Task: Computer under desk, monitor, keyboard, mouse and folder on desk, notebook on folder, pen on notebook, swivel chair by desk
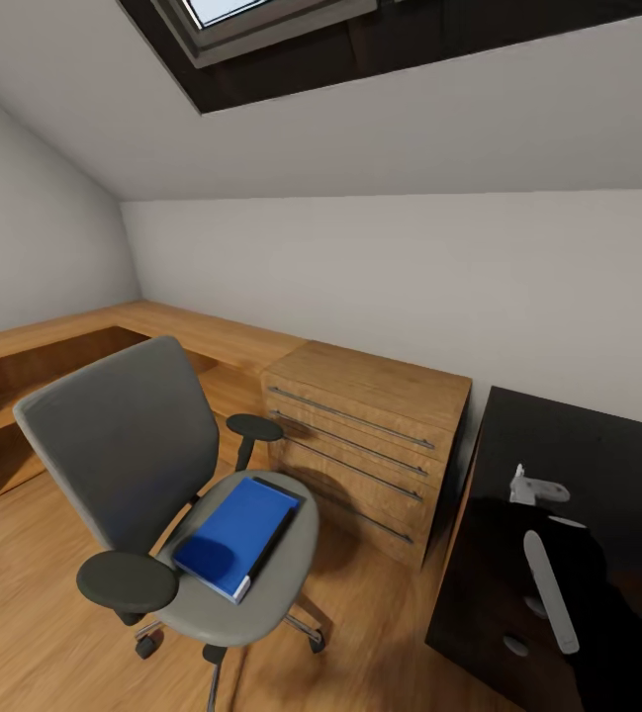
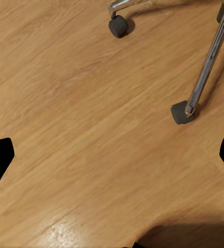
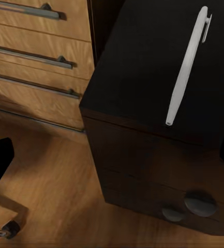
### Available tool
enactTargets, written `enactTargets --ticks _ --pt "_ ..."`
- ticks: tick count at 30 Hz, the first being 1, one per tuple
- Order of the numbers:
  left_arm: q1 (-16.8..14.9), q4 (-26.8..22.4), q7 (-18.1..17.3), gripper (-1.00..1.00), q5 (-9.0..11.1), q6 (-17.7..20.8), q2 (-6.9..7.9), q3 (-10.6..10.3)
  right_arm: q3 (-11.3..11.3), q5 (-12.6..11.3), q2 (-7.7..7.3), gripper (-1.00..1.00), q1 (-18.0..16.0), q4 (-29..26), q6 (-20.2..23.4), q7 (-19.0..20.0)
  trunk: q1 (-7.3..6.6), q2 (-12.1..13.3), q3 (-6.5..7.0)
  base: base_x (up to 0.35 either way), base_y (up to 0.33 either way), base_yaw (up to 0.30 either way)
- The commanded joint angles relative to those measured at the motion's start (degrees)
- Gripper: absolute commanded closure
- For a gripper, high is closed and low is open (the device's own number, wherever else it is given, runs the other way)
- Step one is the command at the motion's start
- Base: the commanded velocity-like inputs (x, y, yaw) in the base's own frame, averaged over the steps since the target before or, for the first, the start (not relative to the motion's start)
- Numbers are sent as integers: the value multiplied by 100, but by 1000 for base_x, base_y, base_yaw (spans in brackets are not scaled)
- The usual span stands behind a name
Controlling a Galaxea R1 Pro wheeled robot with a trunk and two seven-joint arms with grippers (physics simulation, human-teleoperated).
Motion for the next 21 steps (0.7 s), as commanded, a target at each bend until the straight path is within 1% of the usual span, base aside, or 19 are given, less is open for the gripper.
enactTargets --ticks 1,3,4,5,11,21 --pt "-4 1 39 -100 52 -79 21 -49 3 -59 0 -100 -1 2 18 -50 0 -3 -6 0 0 0" --pt "-4 39 45 -100 80 -254 52 -47 3 -61 3 -100 4 75 11 -49 0 -3 -6 0 0 0" --pt "-4 90 47 -100 115 -341 64 -47 3 -62 4 -100 6 155 8 -47 0 -3 -6 0 0 0" --pt "-4 157 49 -100 190 -418 75 -47 3 -63 9 -100 8 247 4 -44 0 -3 -6 0 0 0" --pt "-4 230 31 -100 472 -492 92 -46 3 -84 29 -100 10 315 -1 -41 0 -3 -6 0 0 0" --pt "-4 236 25 -100 549 -499 86 -46 4 -83 32 -100 10 263 4 -47 0 -3 -6 0 0 11"
